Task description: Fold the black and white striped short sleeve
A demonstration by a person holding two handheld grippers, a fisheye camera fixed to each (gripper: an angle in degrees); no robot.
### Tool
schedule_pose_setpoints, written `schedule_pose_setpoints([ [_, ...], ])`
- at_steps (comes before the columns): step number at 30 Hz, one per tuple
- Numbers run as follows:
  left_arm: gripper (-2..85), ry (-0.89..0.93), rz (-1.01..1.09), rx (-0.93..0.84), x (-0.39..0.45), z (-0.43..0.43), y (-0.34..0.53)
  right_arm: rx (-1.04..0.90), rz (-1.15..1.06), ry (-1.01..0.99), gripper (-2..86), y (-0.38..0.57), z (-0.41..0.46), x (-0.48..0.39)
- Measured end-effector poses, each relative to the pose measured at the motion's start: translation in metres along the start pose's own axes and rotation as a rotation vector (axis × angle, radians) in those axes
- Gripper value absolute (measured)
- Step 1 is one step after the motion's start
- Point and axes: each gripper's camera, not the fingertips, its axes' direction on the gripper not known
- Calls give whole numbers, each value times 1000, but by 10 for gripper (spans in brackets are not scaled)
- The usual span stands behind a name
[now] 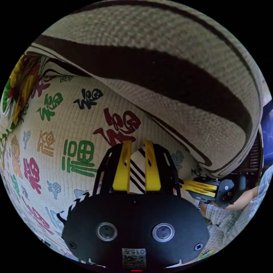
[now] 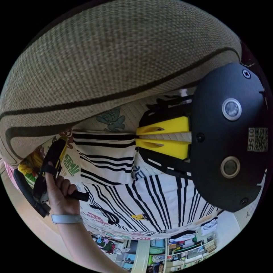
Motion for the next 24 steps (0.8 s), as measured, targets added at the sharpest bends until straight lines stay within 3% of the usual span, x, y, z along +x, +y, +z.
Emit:
schedule_pose_setpoints([
  [3, 73, 1, 24, -73, -8, 33, -10, 18, 19, 16, 65, -14, -3, -1],
  [7, 45, 2, -7, -27, -31, 49, -10, 8, 105, 32, 84, -37, -2, 7],
  [14, 1, 53, 0, 5, -63, 51, -6, -7, 72, -37, 9, -77, -3, 4],
  [18, 38, 130, -21, 86, -93, 32, 9, 27, 73, -22, -3, -96, -14, 5],
  [21, 116, 118, 10, -4, -100, 39, 17, 28, 84, -23, -5, -109, -19, 5],
  [24, 93, 73, 2, -45, -106, 52, 25, 30, 85, -5, -5, -120, -22, 1],
])
